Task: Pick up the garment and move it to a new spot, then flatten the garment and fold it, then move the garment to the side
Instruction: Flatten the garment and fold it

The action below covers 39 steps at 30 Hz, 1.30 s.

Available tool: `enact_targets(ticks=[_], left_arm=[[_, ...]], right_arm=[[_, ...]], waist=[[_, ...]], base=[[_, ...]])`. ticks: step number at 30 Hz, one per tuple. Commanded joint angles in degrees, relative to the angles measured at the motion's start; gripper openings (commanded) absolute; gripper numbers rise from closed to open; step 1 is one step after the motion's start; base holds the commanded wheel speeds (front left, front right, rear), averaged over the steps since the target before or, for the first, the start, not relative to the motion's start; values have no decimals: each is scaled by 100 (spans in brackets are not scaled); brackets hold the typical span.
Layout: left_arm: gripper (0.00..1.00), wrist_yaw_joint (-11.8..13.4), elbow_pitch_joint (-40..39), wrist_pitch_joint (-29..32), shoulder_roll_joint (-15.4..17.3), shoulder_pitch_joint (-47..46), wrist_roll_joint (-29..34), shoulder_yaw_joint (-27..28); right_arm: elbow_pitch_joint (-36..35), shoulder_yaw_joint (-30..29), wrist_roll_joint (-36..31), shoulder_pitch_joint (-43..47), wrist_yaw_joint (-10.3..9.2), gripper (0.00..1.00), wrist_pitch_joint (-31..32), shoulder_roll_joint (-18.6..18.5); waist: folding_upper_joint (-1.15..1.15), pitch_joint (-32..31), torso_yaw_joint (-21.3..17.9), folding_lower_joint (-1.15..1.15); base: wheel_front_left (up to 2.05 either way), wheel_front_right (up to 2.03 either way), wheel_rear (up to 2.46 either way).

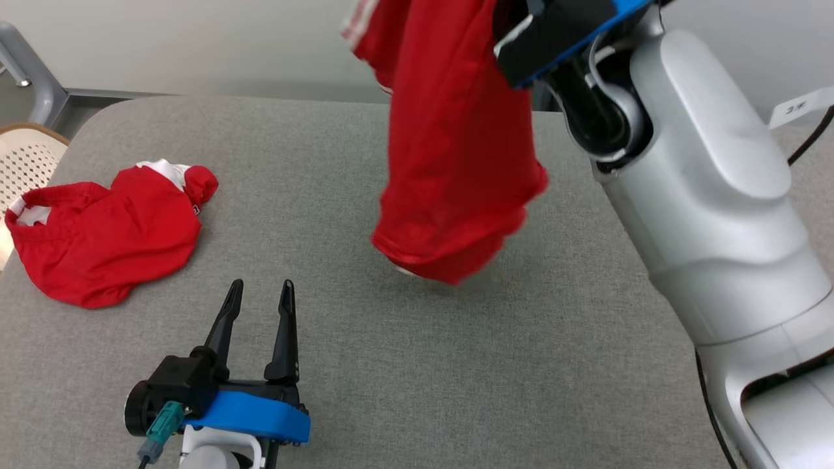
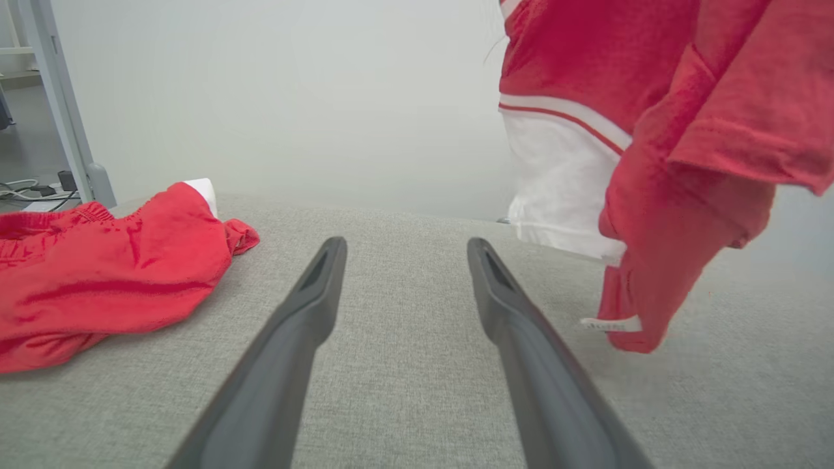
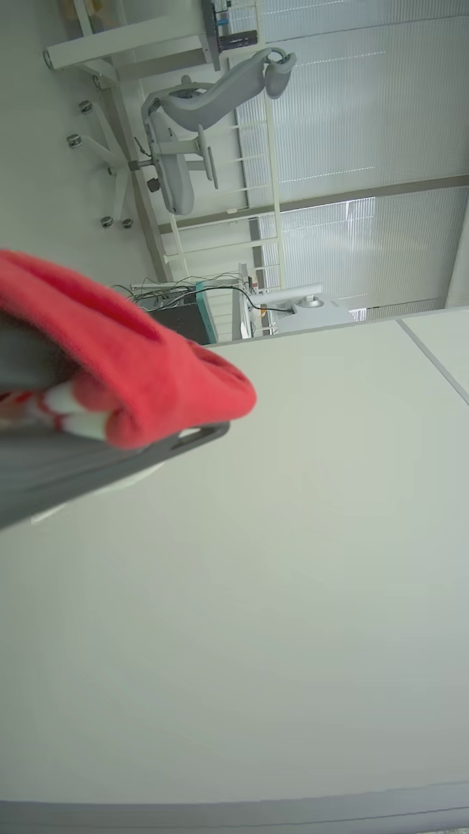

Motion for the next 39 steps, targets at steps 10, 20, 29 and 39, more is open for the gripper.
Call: enact_targets(ticks=[10,20,29,39], left_arm=[[100,-27,-72,-17,-29,-116,42,121],[100,-42,-3,-17,11,-16,90,170],[100,-51,38,-17,24,125,97,137],[100,-62,57,-17,39,113,114,104]], right_arm=[[1942,-614,-1325,366,1,0,-712,-137],[2421,-1534,-2884,2044,1,0,-617,-554],[561,-2139,-3513,3797,1,0,488,-254],[-2845,-1802,-3128,6012,1,100,3443,-348]], waist=[[0,226,-238,0],[0,41,-581,0],[0,-216,-848,0],[0,-189,-930,0]], base=[[0,0,0],[0,0,0],[0,0,0],[0,0,0]])
